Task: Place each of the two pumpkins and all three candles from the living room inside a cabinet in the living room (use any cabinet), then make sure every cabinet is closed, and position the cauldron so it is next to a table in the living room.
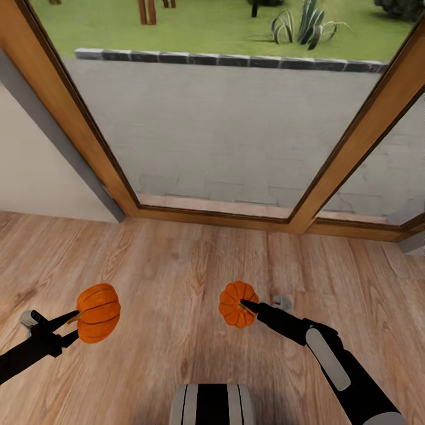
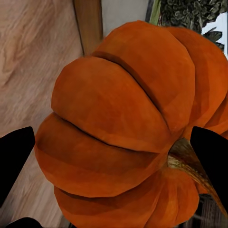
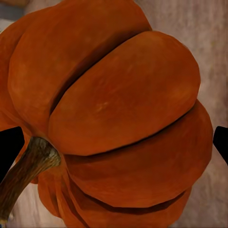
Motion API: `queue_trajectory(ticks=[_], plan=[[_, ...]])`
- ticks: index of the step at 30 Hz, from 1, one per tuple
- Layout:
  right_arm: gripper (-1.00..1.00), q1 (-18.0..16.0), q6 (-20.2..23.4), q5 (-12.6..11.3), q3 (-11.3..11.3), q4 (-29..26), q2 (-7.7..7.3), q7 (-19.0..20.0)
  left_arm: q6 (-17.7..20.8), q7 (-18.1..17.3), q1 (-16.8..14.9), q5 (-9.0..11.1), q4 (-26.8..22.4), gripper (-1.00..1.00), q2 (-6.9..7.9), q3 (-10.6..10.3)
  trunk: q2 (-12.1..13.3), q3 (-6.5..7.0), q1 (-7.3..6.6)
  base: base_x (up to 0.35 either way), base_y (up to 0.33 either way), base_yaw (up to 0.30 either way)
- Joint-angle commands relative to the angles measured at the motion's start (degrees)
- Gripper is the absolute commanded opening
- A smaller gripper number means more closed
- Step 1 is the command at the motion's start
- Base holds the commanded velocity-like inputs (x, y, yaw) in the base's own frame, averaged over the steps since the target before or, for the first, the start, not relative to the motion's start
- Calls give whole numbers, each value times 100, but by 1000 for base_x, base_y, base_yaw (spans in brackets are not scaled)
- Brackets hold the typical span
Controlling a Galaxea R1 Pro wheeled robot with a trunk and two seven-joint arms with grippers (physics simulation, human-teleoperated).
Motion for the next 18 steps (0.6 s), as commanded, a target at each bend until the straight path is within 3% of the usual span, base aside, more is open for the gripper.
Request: queue_trajectory(ticks=[1,18], plan=[[-100,-2,16,-30,4,3,-5,-12,53,-17,-5,33,-11,-100,8,-35,0,19,-3,0,0,0],[-100,-2,14,-3,12,37,3,-9,66,59,-5,27,-28,-100,9,-77,23,396,-47,0,0,0]])
